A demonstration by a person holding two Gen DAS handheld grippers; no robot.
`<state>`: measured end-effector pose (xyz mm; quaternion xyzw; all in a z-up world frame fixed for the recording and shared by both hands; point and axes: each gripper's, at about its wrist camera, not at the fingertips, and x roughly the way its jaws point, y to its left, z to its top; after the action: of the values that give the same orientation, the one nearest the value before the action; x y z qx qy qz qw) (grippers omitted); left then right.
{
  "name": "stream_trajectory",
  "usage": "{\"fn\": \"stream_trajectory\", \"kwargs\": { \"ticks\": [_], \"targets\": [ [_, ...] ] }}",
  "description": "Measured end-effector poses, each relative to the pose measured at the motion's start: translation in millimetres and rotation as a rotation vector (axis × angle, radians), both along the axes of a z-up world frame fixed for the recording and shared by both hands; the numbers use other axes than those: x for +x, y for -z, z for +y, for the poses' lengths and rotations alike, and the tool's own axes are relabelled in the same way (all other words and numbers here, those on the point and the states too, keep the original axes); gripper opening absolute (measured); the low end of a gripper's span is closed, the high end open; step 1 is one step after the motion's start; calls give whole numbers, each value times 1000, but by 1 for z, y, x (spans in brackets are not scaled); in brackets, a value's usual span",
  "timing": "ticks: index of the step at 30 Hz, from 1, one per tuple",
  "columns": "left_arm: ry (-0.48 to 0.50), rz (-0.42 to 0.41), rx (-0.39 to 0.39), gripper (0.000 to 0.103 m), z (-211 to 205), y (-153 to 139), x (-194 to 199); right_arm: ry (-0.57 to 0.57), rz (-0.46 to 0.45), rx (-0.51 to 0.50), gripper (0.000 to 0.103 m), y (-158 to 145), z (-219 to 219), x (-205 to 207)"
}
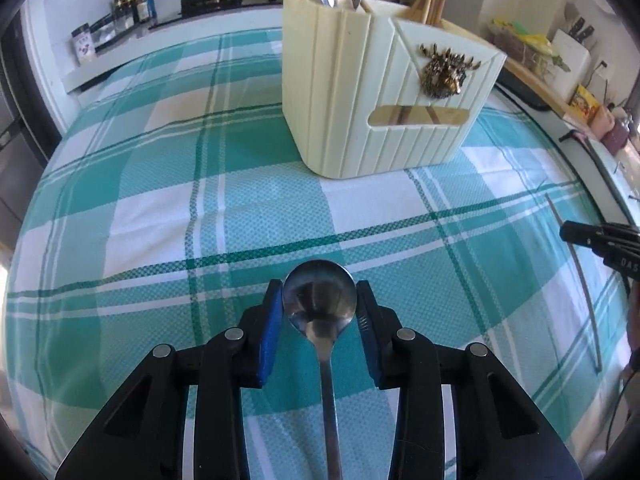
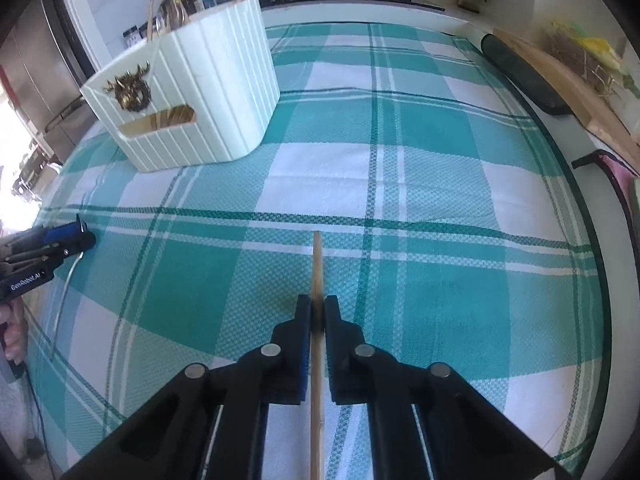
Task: Organize utensils
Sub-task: 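Carry the spoon and chopstick over the cream holder and drop them in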
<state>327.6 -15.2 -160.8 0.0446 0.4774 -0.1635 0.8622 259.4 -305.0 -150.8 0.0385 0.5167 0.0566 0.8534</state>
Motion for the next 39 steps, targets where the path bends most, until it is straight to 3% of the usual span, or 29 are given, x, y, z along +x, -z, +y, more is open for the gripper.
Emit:
{"fn": "stream_trajectory", "kwargs": {
  "ticks": [10,19,32,39],
  "targets": [
    [19,-172,-132,36,26,-78,-69,19,-245,158,7,-91,-15,-78],
    [28,-243,-176,36,30,-106,-101,-21,-359,176,7,-132,-6,-120],
    [62,-260,-230,36,36,-142,-92,-60,-464,125,7,-172,4,-97],
    [68,-327,-272,36,38,-201,-58,-80,-527,79,7,-209,5,-52]
  ]
}}
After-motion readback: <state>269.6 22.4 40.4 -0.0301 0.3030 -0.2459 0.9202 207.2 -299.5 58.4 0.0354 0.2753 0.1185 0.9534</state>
